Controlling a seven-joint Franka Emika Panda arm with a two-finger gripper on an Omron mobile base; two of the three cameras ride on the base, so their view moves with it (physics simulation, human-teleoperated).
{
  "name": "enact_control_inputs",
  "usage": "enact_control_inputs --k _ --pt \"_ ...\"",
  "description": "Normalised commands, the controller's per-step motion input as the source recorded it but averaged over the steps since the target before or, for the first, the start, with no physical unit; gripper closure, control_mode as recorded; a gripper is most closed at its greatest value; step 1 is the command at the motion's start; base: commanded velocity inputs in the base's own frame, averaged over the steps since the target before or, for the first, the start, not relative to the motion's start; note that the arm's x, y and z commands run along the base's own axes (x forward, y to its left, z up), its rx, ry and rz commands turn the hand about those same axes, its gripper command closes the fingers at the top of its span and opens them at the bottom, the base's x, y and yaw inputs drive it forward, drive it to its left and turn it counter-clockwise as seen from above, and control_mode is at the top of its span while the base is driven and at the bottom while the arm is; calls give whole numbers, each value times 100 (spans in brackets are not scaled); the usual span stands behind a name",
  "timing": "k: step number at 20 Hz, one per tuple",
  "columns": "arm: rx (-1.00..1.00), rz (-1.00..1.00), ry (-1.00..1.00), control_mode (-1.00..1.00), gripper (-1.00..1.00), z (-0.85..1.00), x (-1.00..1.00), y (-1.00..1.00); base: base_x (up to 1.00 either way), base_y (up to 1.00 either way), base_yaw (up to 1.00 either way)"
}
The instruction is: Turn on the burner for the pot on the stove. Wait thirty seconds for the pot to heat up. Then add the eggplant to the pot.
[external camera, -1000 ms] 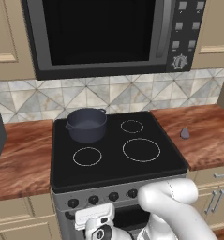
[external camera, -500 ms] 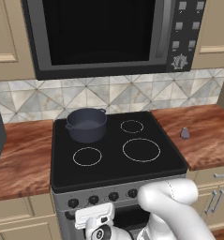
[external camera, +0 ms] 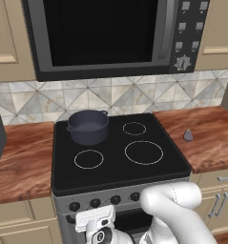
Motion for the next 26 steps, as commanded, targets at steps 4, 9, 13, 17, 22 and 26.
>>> enact_control_inputs --k 4,9,13,17,22,26 --pt "0 0 0 -100 100 0 0 0 0 0 0" --pt "0 0 0 -100 100 0 0 0 0 0 0" --pt "0 0 0 -100 100 0 0 0 0 0 0" --pt "0 9 0 -100 100 0 -5 0 0 0 0" --pt "-11 27 4 -100 100 -6 -13 0 0 0 0" --pt "-16 35 9 -100 100 -18 -19 0 0 0 0"
